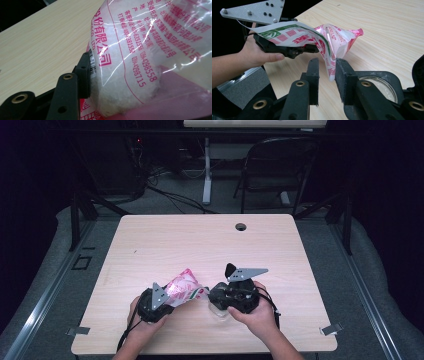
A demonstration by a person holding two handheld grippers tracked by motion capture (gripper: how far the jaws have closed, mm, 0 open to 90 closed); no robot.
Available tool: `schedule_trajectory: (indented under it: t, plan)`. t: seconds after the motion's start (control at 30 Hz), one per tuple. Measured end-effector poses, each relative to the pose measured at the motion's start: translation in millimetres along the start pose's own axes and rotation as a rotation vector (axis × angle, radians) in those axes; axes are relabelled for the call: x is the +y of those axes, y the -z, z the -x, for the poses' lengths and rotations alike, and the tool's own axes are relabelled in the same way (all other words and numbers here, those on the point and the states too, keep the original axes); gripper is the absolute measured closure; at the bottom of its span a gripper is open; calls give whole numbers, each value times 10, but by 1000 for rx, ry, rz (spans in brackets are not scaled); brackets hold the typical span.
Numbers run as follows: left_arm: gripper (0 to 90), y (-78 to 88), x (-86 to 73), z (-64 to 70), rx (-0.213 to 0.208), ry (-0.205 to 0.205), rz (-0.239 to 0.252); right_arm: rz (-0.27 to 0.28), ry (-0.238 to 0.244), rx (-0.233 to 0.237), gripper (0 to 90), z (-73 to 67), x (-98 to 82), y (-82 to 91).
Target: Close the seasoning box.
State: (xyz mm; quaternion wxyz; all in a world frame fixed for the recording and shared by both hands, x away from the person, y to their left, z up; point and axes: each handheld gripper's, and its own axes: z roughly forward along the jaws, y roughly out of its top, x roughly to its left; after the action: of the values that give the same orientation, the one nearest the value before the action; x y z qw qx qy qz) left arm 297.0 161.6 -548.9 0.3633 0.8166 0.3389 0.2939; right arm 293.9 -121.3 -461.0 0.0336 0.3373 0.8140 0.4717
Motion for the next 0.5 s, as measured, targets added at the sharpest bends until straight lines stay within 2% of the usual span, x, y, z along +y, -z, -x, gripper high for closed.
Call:
schedule_trajectory:
  t: [0.27, 0.5]
  plan:
    - [540, -19, 98, -27, 37, -28, 25, 11, -6, -9, 733, 33, 3, 44]
    - [540, -62, 161, -39, 52, -49, 33, 23, -17, -19, 733, 69, 2, 88]
